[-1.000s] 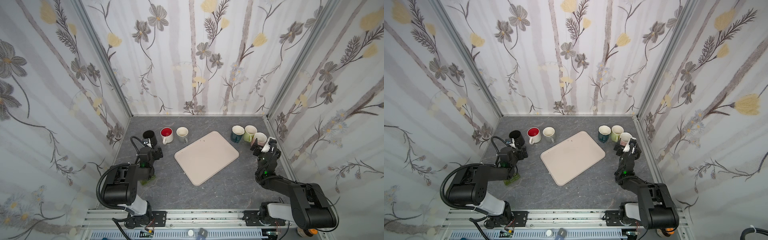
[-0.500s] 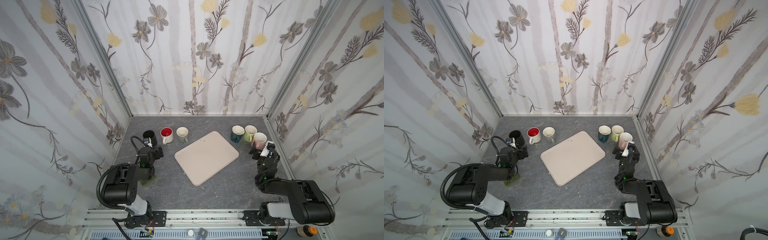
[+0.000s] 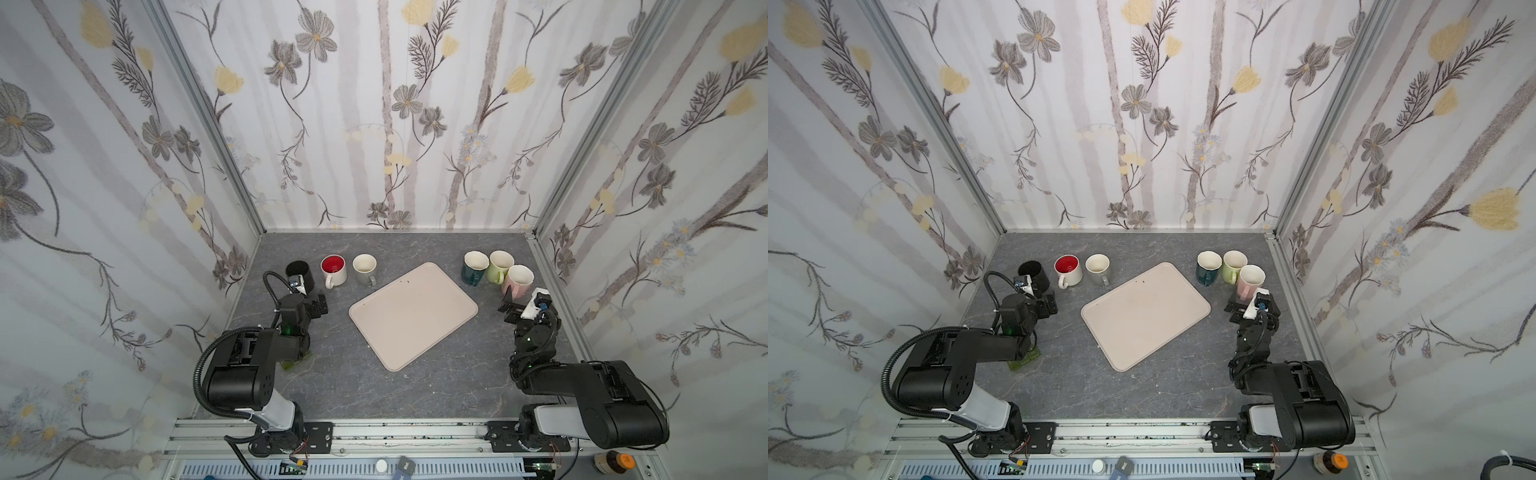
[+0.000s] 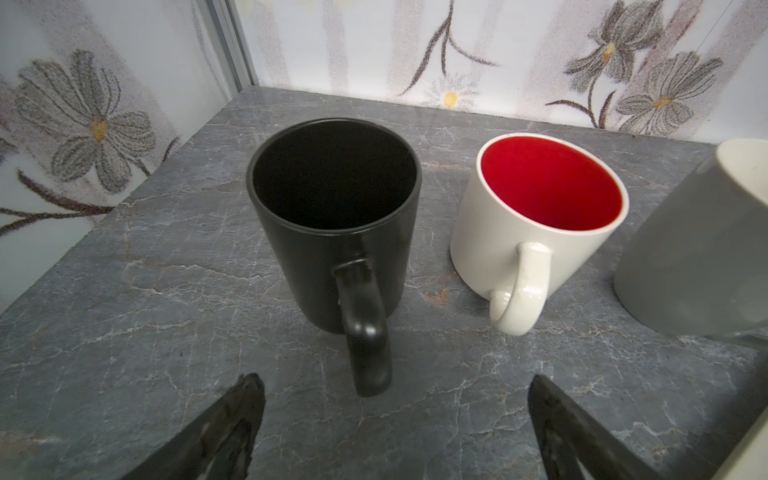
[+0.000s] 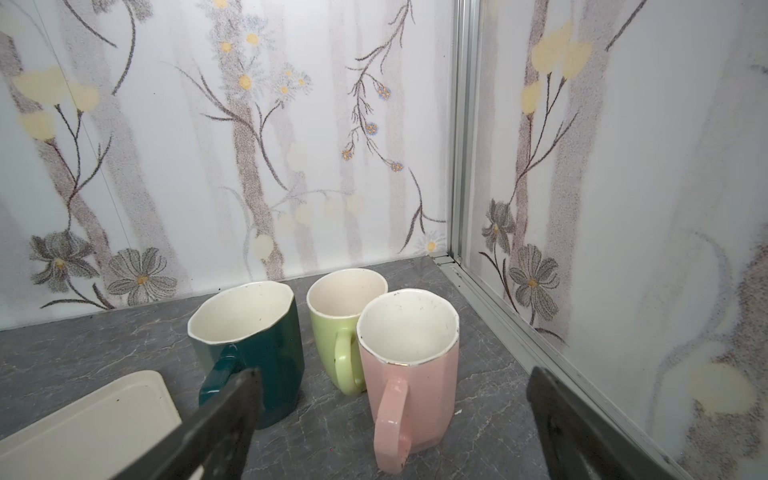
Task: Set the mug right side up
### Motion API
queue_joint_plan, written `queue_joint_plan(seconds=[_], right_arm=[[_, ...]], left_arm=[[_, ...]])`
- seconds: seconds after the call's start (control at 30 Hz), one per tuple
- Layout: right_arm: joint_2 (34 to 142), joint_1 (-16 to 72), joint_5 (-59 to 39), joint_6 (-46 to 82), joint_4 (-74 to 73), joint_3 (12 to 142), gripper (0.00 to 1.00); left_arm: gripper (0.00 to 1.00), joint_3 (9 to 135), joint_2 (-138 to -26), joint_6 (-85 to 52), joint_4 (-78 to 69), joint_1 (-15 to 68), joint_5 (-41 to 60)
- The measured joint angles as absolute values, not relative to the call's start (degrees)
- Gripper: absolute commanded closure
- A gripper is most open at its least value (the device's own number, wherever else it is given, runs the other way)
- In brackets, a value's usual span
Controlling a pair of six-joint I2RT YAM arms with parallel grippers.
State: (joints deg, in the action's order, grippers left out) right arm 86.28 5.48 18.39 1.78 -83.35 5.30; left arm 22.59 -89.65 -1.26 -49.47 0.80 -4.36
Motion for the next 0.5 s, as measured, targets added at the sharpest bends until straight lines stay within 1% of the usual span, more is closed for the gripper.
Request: queue_joint_plan(seconds=[0.27,0.5], right_arm=[[86.32,5.61,18.41,1.30,-83.22,6.42,0.00],[86.48,5.23,18.39,1.23,-80.07,9.26,0.00]], left_arm=[[0.00,22.59,-89.78,-1.26,-49.45,0.80,-4.38],[0.00,22.59,-89.84,-1.26,-49.45,0.80,-4.40]])
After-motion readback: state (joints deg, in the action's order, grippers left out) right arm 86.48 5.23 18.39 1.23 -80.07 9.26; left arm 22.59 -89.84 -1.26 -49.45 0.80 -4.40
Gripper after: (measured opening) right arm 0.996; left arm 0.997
